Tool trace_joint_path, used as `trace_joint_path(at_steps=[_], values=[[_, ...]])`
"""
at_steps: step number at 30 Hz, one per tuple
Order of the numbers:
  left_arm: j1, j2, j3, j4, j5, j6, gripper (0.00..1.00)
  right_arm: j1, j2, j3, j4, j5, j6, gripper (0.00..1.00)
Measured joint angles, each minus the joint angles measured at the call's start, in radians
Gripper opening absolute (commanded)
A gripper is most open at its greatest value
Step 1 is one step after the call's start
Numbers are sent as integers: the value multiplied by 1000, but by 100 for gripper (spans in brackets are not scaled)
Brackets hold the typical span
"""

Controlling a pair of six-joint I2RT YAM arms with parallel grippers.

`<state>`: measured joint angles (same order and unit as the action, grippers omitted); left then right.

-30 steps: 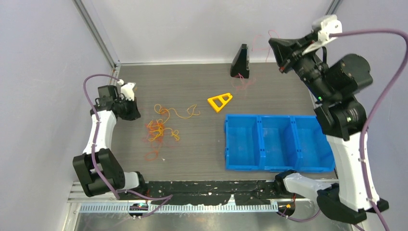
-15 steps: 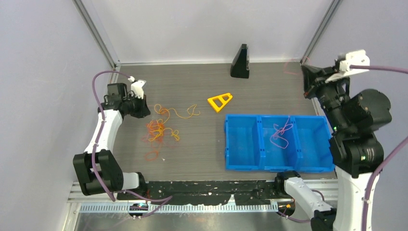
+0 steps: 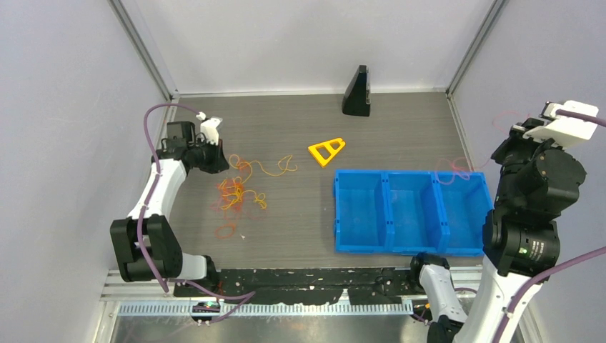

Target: Untangle the cables

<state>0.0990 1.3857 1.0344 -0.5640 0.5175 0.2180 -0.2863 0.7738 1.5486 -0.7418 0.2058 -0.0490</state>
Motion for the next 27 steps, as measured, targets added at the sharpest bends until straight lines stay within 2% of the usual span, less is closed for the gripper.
trace_joint_path(at_steps=[5, 14, 19, 27], values=[[0, 12, 14, 13, 1, -11, 0, -24, 25, -35, -39, 54, -3, 5], [0, 12, 15, 18, 7, -23, 0, -25, 59, -351, -51, 116, -117, 5], [-1, 12, 15, 17, 7, -21, 0, -25, 69, -440, -65, 115, -181, 5], [-1, 21, 61, 4, 16, -2, 0, -60, 47, -623, -117, 129, -371, 6]])
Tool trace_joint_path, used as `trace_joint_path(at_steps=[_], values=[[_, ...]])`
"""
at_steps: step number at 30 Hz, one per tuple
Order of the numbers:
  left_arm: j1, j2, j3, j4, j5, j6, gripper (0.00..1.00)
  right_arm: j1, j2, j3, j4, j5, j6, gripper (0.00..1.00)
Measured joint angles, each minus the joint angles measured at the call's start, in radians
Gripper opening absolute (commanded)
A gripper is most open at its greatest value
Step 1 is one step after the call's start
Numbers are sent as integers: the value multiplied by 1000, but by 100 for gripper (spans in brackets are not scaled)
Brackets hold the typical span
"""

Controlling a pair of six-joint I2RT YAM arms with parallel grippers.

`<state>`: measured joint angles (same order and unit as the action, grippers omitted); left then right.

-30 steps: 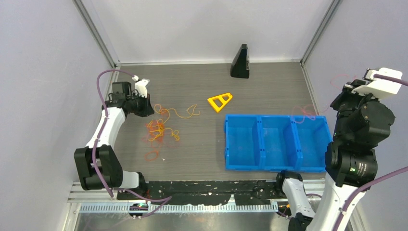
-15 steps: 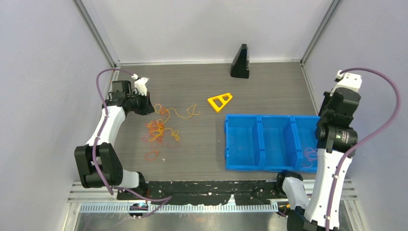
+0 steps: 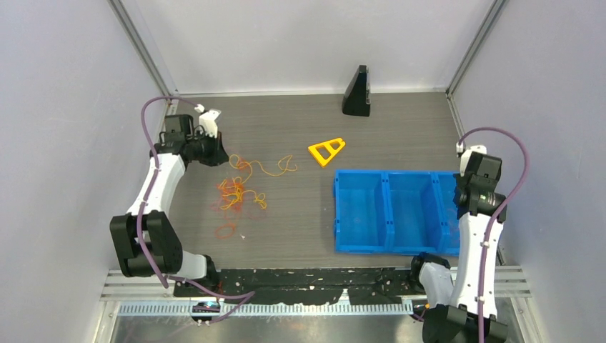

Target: Untangle the cables

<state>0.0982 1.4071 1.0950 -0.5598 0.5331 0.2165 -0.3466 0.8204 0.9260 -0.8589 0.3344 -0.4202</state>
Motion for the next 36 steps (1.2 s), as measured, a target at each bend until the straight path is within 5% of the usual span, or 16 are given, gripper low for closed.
trace_joint_path(at_steps=[3, 4, 6, 8, 12, 21, 26, 36], values=[[-1, 24, 31, -13, 19, 5, 0, -29, 34, -58, -51, -9, -55, 29], [-2, 35, 41, -21, 24, 6, 0, -35, 57, -65, -65, -15, -65, 50], [-6, 51, 55, -32, 30, 11, 0, -42, 109, -68, -85, -29, -87, 76], [-11, 59, 62, -48, 34, 20, 0, -43, 153, -65, -101, -47, -86, 89], [-17, 60, 78, -86, 37, 33, 0, -44, 211, 37, -190, -134, -101, 97], [-18, 54, 103, -158, 58, 80, 0, 11, 384, 581, -352, -521, -97, 100], [-18, -34, 103, -205, 122, 82, 0, 228, 419, 628, -294, -761, -27, 98], [-18, -252, 128, -219, 192, 18, 0, 719, 687, 655, 184, -966, 268, 99]])
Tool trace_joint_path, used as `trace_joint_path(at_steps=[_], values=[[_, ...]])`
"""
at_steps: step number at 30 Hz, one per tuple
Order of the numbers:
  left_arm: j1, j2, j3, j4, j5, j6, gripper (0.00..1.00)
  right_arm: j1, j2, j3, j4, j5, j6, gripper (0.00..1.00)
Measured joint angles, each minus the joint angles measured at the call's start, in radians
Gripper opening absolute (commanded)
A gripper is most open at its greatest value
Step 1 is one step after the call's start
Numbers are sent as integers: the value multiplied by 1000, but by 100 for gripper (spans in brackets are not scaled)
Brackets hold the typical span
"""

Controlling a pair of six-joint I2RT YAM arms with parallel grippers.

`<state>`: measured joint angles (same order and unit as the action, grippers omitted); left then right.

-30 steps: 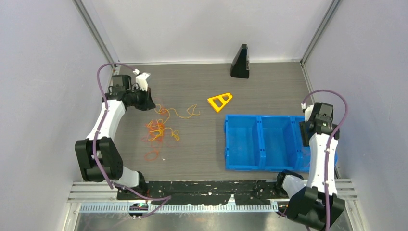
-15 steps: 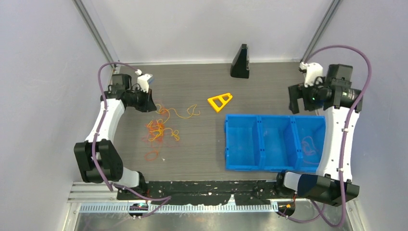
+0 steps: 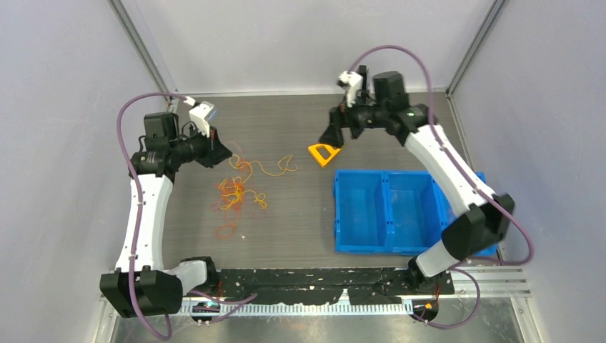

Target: Untangle the cables

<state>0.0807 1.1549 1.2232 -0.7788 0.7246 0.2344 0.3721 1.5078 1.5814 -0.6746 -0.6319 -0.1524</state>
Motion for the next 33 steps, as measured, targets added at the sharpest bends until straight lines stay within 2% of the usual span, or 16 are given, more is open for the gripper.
trace_joint_path(at_steps=[5, 9, 16, 20, 22, 23, 25, 26, 28, 31, 33], values=[[0, -19, 39, 42, 46, -163, 0, 172, 166, 2, 258, -37, 134, 100], [0, 9, 189, 84, 79, -288, 0, 315, 247, -31, 502, -42, 187, 100], [4, 7, 325, 179, 132, -439, 0, 447, 363, -82, 819, -16, 247, 99], [26, 2, 326, 224, 143, -523, 0, 468, 438, -77, 929, 7, 288, 86], [46, 2, 326, 246, 144, -564, 0, 478, 471, -69, 958, 21, 299, 76], [56, 2, 326, 255, 144, -579, 0, 481, 484, -67, 967, 28, 305, 66], [73, 2, 327, 267, 146, -606, 0, 487, 500, -66, 984, 48, 307, 56], [82, 2, 327, 273, 150, -621, 0, 491, 506, -66, 989, 62, 311, 55], [92, 2, 327, 282, 156, -642, 0, 496, 509, -66, 993, 91, 311, 61], [99, 1, 327, 293, 165, -655, 0, 497, 509, -47, 993, 126, 311, 83], [102, -1, 327, 294, 169, -656, 0, 496, 508, -32, 999, 137, 307, 93]])
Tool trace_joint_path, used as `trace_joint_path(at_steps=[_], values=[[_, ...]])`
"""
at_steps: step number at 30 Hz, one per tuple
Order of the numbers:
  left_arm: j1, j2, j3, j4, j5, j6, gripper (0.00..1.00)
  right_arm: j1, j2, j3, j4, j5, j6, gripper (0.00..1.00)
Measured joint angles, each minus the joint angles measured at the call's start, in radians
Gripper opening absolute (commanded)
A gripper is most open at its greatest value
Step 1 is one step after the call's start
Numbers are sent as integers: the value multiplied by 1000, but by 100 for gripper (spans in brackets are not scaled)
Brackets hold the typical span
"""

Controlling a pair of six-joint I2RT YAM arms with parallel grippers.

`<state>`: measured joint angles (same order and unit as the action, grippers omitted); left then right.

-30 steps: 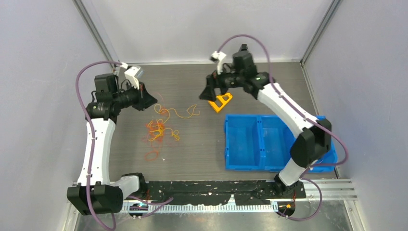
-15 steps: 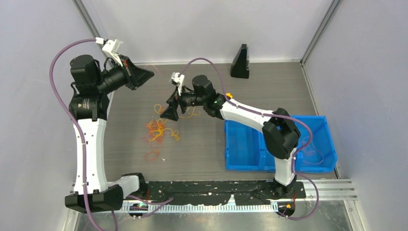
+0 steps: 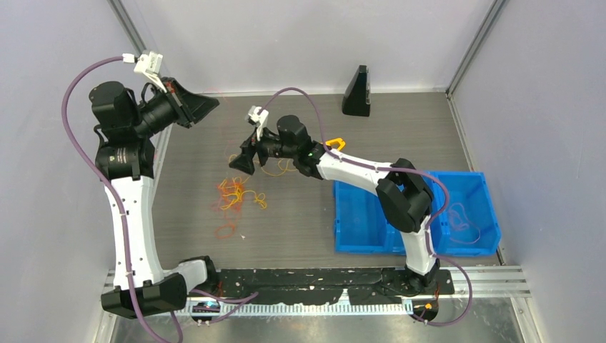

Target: Untangle the cables

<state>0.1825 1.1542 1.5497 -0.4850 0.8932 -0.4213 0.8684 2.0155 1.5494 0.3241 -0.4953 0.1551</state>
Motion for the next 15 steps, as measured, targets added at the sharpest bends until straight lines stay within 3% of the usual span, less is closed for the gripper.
trace_joint_path(at_steps=[1, 4, 8, 10, 11, 12, 13, 15], values=[[1, -1, 0, 1, 2, 0, 0, 0, -3, 3, 6, 5, -3, 98], [3, -7, 0, 4, 11, -3, 0, 0, -16, 3, 14, 17, -11, 99], [3, -17, -10, 21, 26, -21, 0, -1, -39, 11, 32, 36, -18, 87], [3, -18, -10, 25, 32, -26, 0, -1, -42, 26, 50, 45, -26, 73], [3, -18, -11, 25, 34, -29, 0, -1, -43, 35, 64, 50, -30, 59], [3, -18, -11, 25, 34, -30, 0, -1, -44, 39, 71, 52, -37, 51], [3, -18, -11, 25, 34, -34, 0, -1, -46, 41, 80, 55, -48, 33], [6, -18, -15, 24, 34, -41, 0, -1, -53, 42, 93, 60, -66, 10]])
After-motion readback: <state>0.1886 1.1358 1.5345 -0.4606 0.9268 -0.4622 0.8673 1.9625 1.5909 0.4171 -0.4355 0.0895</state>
